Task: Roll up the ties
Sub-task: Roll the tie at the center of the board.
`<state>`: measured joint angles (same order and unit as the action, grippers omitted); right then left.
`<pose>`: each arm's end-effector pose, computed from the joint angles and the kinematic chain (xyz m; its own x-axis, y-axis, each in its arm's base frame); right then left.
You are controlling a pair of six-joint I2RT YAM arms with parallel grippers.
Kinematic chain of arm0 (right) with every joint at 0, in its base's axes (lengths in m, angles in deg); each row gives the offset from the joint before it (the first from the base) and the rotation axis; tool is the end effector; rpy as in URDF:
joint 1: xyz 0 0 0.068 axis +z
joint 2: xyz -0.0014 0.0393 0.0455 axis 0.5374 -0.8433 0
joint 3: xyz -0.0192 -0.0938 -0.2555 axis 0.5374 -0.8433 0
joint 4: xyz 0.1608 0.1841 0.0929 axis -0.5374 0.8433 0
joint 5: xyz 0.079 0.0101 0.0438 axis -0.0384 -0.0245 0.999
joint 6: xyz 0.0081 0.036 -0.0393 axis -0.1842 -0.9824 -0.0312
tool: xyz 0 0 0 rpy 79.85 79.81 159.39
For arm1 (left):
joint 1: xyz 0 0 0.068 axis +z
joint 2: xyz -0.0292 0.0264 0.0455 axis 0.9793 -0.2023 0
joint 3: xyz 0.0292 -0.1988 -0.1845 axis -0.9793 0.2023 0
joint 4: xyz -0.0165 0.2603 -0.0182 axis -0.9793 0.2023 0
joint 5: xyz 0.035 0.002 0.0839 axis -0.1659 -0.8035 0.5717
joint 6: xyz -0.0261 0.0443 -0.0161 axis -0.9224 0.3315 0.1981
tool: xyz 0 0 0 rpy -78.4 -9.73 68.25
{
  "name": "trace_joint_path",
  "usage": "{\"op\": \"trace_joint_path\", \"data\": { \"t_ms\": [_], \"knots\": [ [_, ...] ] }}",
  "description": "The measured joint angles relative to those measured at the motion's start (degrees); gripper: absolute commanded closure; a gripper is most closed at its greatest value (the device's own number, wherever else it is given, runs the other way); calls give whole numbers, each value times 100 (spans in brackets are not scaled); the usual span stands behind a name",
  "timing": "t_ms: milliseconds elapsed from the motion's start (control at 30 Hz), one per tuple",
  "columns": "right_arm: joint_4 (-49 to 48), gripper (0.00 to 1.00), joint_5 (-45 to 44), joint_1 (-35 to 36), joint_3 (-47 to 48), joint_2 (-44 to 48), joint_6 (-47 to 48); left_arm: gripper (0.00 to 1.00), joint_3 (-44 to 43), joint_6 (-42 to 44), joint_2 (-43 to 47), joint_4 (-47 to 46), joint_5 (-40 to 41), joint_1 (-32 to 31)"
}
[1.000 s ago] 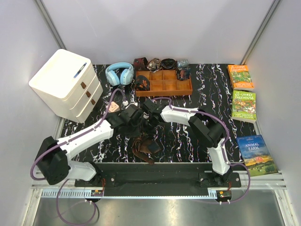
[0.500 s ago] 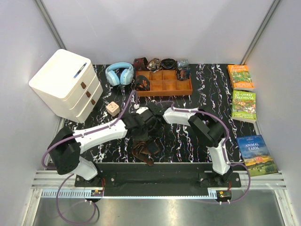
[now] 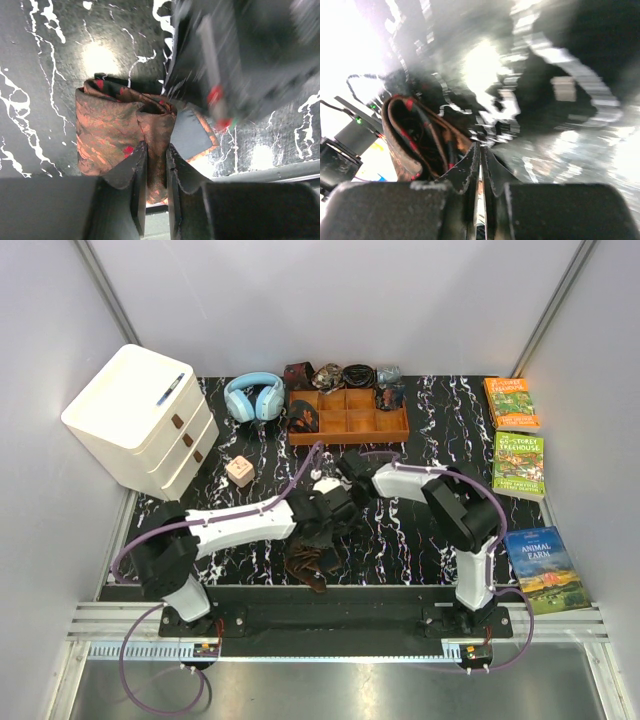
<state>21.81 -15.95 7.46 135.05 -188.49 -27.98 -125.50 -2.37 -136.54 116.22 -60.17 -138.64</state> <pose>0.2711 0.2511 0.1235 -0.9901 -0.1113 0.0856 -0.0434 0.8223 0.5674 0.1605 -0.2617 0.2083 -0.9055 0.1455 -0.3986 0.1815 0.9819 -0.0539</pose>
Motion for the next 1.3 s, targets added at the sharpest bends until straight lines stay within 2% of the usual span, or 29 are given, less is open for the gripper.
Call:
{"op": "trace_joint_path", "data": {
  "t_ms": [200,300,367,433,567,633,700,767,900,967,1000,1033,1133,1300],
  "knots": [
    [168,88,-46,-549,-140,219,271,77,-498,39,-448,267,243,-356],
    [262,87,-83,-656,-155,304,372,66,-789,48,-730,448,396,-573],
    [297,87,-114,-710,-155,332,433,55,-918,74,-870,546,466,-673],
    [345,86,-142,-769,-155,337,511,50,-1016,87,-975,651,538,-763],
    [503,85,-188,-859,-144,337,623,33,-1080,140,-1032,822,610,-844],
    [632,85,-227,-892,-83,337,678,30,-1128,157,-1032,925,656,-868],
    [754,85,-278,-901,59,332,717,22,-1180,173,-1025,1010,697,-879],
    [870,85,-291,-905,278,313,761,21,-1226,195,-966,1084,734,-898],
    [990,84,-295,-905,793,136,883,27,-1325,138,-605,1329,807,-920],
    [1086,84,-302,-905,1056,-2,949,39,-1344,26,-313,1467,850,-920],
    [1143,84,-321,-905,1174,-63,984,47,-1335,-52,-151,1523,863,-920],
    [1215,84,-343,-905,1283,-122,1021,63,-1292,-131,24,1547,872,-922],
    [1419,84,-476,-874,1565,-278,1108,85,-885,-435,592,1569,874,-975],
    [1703,84,-651,-645,2002,-575,1163,93,116,-855,1051,1462,651,-1182]
  ]
}}
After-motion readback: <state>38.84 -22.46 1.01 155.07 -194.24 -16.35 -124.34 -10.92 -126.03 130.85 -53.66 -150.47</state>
